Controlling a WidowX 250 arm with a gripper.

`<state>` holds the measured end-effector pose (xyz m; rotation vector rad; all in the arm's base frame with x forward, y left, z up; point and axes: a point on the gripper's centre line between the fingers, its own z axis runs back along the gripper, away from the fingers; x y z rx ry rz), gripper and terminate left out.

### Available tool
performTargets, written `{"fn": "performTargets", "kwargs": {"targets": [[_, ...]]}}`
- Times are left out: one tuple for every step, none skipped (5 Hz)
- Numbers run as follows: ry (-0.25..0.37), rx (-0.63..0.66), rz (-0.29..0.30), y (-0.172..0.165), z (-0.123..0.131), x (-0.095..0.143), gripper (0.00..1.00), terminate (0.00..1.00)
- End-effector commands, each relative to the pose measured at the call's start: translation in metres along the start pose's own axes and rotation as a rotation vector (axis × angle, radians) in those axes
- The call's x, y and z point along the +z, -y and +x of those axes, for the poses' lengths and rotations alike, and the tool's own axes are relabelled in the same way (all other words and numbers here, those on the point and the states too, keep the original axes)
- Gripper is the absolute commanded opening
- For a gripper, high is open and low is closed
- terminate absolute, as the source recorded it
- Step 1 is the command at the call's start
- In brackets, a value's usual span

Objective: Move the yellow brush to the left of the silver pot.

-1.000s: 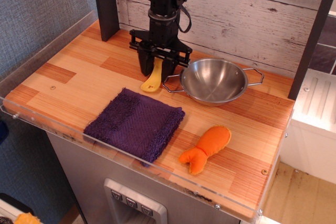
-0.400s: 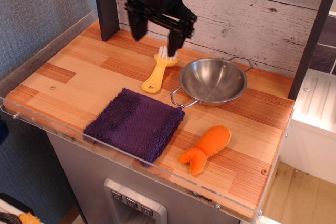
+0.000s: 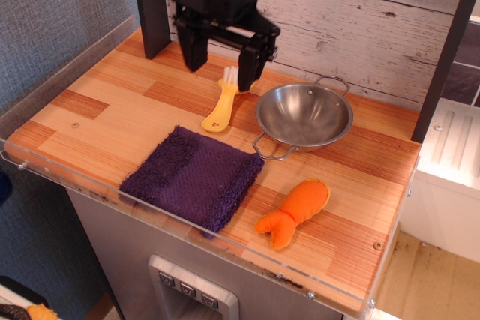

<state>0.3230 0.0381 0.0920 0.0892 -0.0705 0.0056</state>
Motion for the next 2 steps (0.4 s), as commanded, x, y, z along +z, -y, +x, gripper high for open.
{"fn": "performTargets", "kwargs": {"targets": [[-0.071,0.048,-0.089,-0.0069,-0.0040,0.0017,1.00,0.00],[-0.071,0.048,-0.089,-0.0069,-0.0040,0.0017,1.00,1.00]]}}
